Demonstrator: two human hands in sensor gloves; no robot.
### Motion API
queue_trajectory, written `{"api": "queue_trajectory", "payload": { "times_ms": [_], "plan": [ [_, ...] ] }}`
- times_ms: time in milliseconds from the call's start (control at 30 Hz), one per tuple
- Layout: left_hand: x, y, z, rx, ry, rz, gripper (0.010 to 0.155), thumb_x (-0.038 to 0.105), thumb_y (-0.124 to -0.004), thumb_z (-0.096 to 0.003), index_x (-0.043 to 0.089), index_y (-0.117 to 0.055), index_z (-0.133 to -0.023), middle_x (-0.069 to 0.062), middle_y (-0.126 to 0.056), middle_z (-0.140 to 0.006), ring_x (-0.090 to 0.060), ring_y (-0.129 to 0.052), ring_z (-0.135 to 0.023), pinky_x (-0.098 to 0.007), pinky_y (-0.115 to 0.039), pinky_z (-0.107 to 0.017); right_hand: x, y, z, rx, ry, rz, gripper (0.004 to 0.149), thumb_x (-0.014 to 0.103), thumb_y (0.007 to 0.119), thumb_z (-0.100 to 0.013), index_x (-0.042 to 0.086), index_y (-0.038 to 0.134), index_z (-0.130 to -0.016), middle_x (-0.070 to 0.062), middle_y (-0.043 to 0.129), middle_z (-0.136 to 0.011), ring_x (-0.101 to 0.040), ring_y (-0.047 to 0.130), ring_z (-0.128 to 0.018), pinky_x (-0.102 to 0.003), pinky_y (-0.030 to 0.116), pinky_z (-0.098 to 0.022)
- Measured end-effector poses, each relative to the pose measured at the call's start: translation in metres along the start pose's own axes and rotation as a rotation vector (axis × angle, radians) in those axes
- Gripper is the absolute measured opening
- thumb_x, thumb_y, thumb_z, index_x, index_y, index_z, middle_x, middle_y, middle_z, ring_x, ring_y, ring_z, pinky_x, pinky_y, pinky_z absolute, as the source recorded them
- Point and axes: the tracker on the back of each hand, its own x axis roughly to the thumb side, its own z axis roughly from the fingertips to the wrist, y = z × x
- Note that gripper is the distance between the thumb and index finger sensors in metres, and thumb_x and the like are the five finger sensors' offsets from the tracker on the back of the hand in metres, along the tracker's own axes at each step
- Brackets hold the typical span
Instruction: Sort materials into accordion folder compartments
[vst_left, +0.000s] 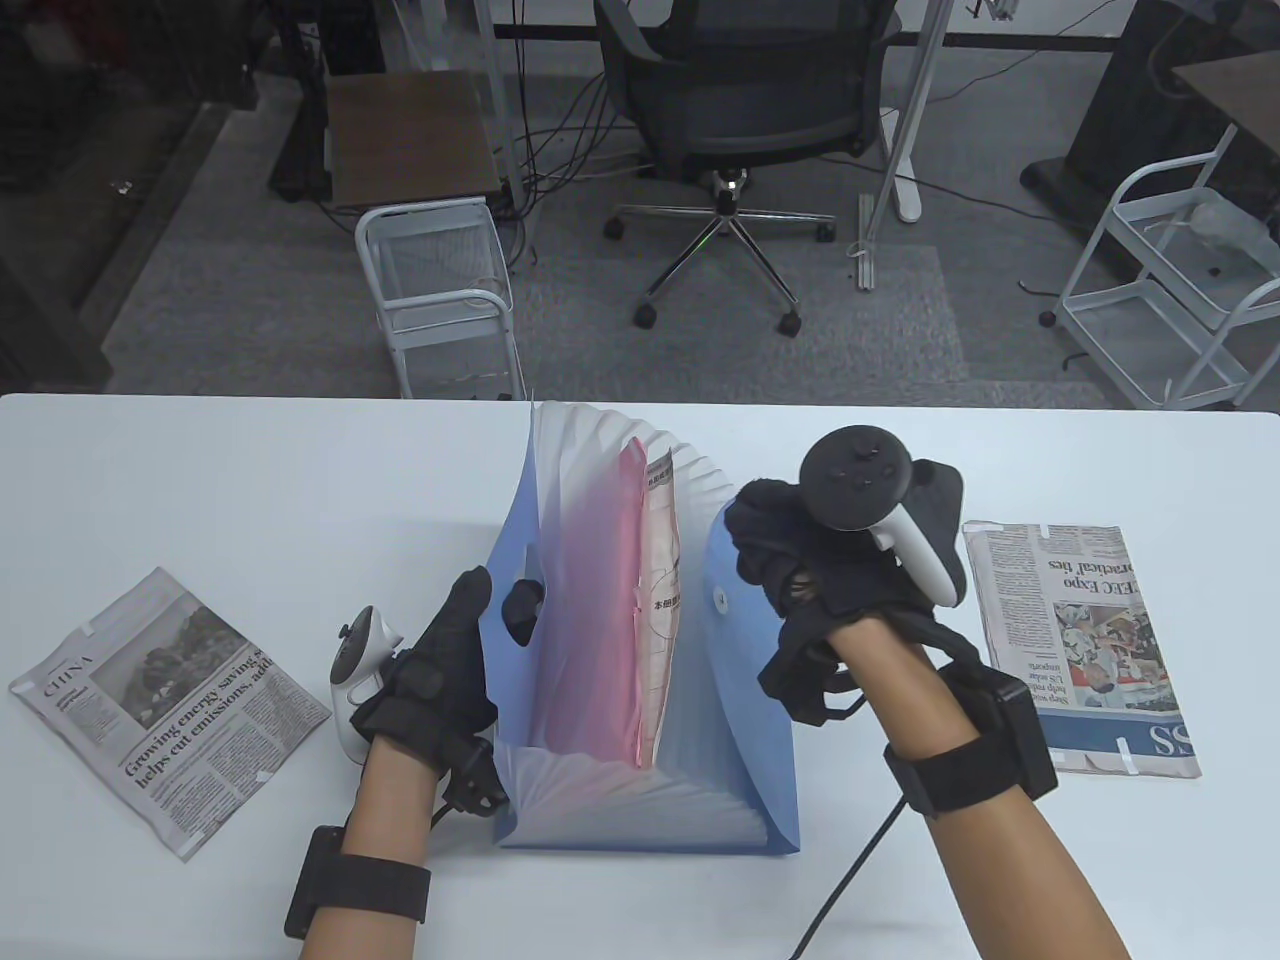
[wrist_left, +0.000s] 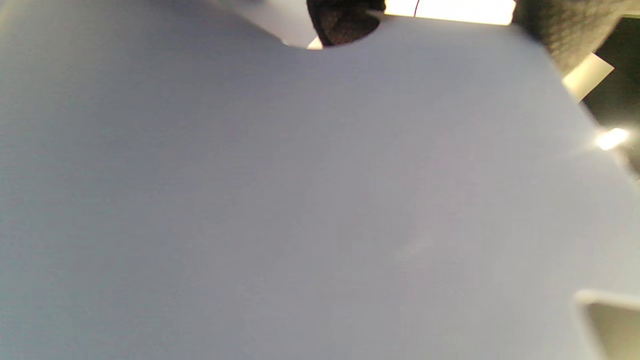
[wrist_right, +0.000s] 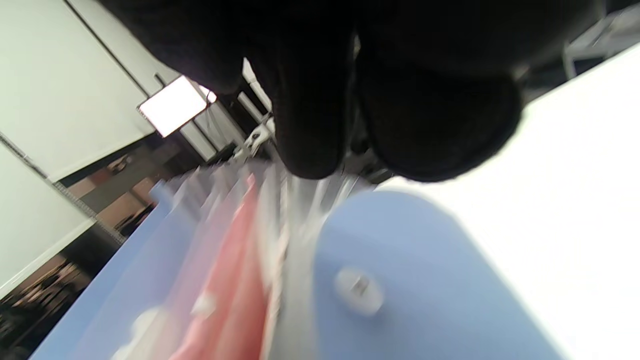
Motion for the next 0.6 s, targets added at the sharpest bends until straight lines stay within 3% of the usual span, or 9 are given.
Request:
{"api": "queue_trajectory", "payload": {
  "times_ms": [133, 267, 600],
  "plan": [
    [0.0, 0.0, 0.0, 0.0, 0.0, -0.001, 0.075, 0.075, -0.066, -0.063, 0.012, -0.066, -0.102, -0.03, -0.003, -0.122, -0.062, 0.0, -0.1, -0.073, -0.021, -0.06, -0.036, -0.014, -0.004, -0.141, 0.08, 0.104, 0.049, 0.042, 0.076, -0.061, 0.013, 0.072, -0.1, -0.016, 0.093, -0.084, -0.049, 0.096, -0.059, -0.047, 0.088, -0.037],
    [0.0, 0.0, 0.0, -0.001, 0.0, -0.001, 0.074, 0.075, -0.066, -0.0632, 0.012, -0.066, -0.102, -0.03, -0.003, -0.122, -0.062, 0.0, -0.1, -0.073, -0.021, -0.06, -0.089, -0.008, -0.014, -0.192, 0.22, 0.251, 0.049, 0.043, 0.077, -0.06, 0.014, 0.073, -0.099, -0.02, 0.084, -0.096, -0.054, 0.087, -0.075, -0.056, 0.082, -0.05],
    [0.0, 0.0, 0.0, 0.0, -0.001, 0.001, 0.074, 0.075, -0.066, -0.0631, 0.012, -0.066, -0.102, -0.03, -0.003, -0.122, -0.062, 0.0, -0.1, -0.073, -0.021, -0.06, -0.216, 0.042, -0.022, -0.089, 0.559, 0.44, 0.058, 0.048, 0.077, -0.058, 0.013, 0.068, -0.103, -0.021, 0.074, -0.105, -0.056, 0.079, -0.085, -0.062, 0.074, -0.058]
  ]
}}
